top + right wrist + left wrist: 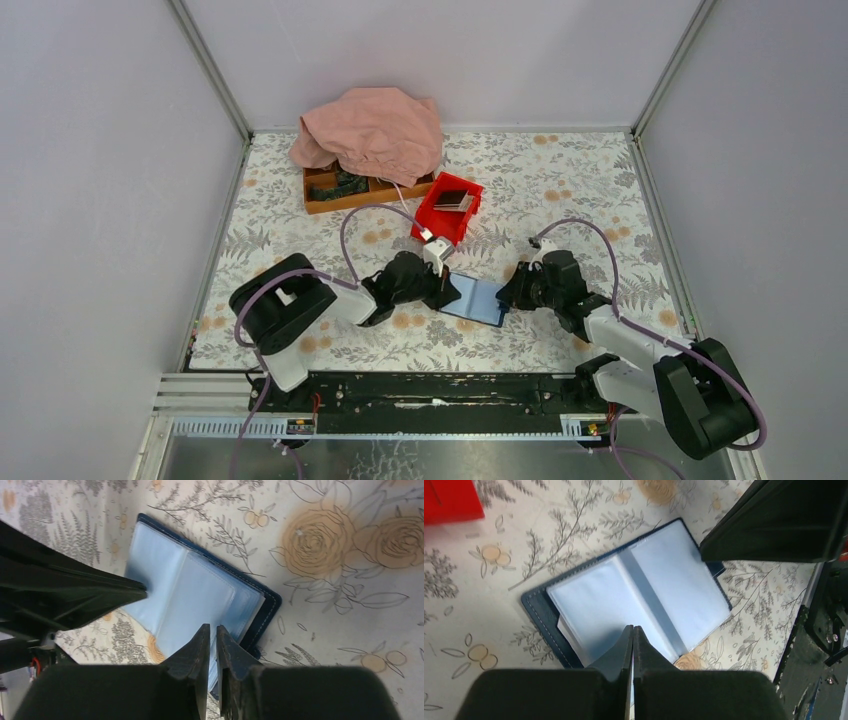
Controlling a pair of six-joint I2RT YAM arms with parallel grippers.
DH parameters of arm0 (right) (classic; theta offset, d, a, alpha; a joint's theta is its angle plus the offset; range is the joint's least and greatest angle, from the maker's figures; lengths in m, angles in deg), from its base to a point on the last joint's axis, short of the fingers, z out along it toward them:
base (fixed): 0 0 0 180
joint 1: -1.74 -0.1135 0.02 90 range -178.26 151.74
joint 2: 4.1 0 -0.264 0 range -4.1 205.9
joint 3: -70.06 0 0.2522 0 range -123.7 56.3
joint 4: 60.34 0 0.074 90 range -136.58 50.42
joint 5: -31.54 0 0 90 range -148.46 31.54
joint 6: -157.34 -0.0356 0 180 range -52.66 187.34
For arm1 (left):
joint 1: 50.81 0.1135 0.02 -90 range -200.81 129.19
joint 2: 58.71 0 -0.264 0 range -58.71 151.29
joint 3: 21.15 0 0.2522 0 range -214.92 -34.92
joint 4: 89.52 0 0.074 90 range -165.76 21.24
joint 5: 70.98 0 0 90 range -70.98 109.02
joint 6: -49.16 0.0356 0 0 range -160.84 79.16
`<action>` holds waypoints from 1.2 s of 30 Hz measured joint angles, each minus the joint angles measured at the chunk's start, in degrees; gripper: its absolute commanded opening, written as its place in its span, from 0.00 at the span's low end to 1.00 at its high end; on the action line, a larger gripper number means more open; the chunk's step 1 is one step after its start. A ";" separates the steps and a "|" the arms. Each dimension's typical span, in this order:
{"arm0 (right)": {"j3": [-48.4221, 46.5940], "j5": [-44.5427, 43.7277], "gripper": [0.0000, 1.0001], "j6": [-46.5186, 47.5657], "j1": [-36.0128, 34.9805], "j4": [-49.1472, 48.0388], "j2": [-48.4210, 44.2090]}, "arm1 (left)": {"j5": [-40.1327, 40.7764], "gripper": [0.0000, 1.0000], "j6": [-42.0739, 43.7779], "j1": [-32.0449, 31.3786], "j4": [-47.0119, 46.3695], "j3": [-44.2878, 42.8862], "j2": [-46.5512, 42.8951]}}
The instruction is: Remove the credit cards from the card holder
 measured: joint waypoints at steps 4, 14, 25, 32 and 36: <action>-0.02 1.53 0.17 -0.92 -0.07 -1.88 0.00 | -0.57 0.00 -1.11 0.00 -0.15 1.36 1.31; -1.90 3.56 0.30 -1.92 -0.85 -4.07 3.06 | -1.31 0.03 -2.38 -0.02 0.22 2.47 -0.50; -9.20 5.05 0.42 -1.44 -1.27 -6.56 9.31 | 8.70 0.40 -0.26 -0.02 12.22 1.77 -19.74; -14.29 5.86 0.53 -0.83 -1.55 -6.97 13.70 | 21.14 1.00 1.92 3.82 27.36 -1.90 -29.70; -17.86 4.50 0.55 1.70 -1.68 -6.58 16.24 | 25.16 1.00 1.20 8.94 29.75 0.13 -36.68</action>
